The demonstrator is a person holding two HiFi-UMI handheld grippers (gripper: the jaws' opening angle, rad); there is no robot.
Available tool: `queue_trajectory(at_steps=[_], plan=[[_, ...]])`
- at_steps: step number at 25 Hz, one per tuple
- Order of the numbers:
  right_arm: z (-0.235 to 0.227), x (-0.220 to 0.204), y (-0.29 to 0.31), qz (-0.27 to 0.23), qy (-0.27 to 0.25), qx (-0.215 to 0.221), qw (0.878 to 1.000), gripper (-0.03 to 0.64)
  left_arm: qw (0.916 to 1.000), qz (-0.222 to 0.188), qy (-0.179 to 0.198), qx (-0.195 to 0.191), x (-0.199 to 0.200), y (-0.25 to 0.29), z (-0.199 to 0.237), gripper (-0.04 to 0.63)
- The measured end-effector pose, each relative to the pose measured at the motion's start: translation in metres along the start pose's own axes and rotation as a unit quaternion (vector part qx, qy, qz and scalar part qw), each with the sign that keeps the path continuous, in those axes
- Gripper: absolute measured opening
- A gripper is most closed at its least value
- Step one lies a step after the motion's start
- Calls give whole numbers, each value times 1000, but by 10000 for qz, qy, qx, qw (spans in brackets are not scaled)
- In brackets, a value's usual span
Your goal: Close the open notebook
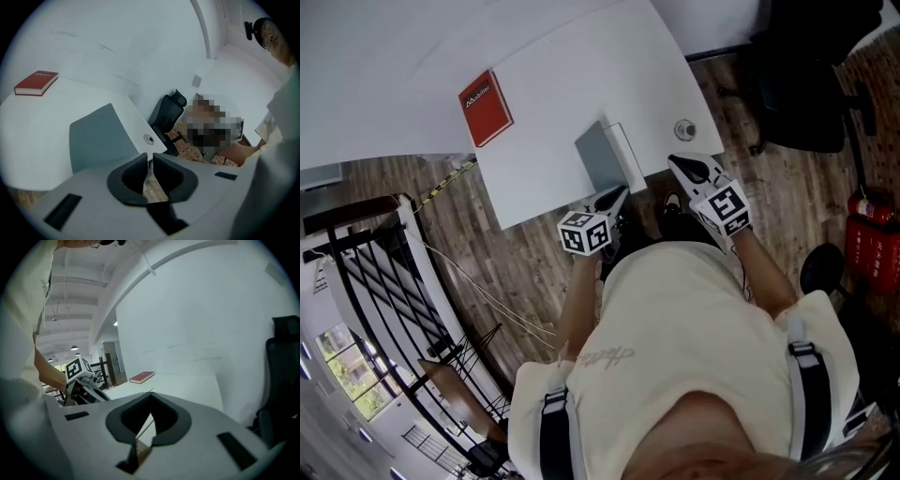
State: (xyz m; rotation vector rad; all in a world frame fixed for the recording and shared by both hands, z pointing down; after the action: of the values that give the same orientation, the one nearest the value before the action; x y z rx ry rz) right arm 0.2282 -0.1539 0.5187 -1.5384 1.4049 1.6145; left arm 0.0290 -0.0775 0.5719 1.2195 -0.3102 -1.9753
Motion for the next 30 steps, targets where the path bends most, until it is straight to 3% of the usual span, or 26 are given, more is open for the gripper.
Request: queue_trajectory(at_steps=[16, 20, 26, 30], plan=[[-2, -6, 0, -75, 196, -133, 9997, 8, 9995, 33, 275, 128, 11, -4, 3, 25], [4, 1, 8, -45, 130, -98, 9999, 8, 9981, -274, 369, 418, 21, -17, 11, 23], [16, 23, 27, -197, 85, 58, 9998, 8, 9872, -317, 1022, 1182, 37, -45, 28, 23], [28, 41, 40, -272, -29, 88, 9996, 8, 9848, -594, 1043, 1256, 46, -68, 38, 23]])
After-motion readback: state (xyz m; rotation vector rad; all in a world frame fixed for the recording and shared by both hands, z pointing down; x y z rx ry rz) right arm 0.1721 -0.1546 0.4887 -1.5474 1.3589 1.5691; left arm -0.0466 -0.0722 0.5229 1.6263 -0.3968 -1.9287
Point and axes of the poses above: the fingertips, and each gripper's own axes: y forward along the fingers, z to its left, x out of its top, the point moved 7 cm from there along -y, backward along the fingers, and after that the axes turned 6 degrees about x, right-handed, at the moved point
